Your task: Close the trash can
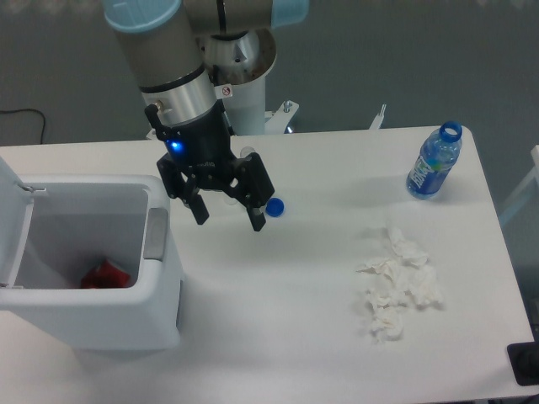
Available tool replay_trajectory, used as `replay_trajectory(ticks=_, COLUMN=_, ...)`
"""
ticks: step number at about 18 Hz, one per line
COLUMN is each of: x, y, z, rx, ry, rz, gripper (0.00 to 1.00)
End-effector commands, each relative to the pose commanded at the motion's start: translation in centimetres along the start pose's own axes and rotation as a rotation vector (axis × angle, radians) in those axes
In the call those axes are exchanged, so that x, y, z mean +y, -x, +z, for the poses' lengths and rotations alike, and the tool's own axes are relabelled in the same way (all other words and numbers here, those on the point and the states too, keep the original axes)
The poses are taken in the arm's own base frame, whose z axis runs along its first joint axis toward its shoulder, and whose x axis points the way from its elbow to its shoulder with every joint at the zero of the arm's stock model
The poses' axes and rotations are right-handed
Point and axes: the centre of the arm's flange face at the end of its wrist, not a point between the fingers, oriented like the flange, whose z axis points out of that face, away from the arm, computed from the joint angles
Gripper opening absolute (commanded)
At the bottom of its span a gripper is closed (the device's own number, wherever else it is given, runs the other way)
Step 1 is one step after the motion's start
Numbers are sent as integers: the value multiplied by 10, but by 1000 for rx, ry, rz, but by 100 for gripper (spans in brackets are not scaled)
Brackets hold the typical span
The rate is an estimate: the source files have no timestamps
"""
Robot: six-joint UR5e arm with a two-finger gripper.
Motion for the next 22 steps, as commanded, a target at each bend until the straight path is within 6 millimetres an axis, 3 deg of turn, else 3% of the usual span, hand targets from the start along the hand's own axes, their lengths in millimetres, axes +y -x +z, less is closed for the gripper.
replay_trajectory(ticks=12, x=15, y=1, z=5, rx=-33, ry=38, rz=-1, gripper=100)
replay_trajectory(ticks=18, x=36, y=-10, z=-28, rx=-64, ry=35, rz=5, gripper=100)
replay_trajectory(ticks=22, x=41, y=-23, z=-64, rx=-77, ry=-8, rz=25, gripper=100)
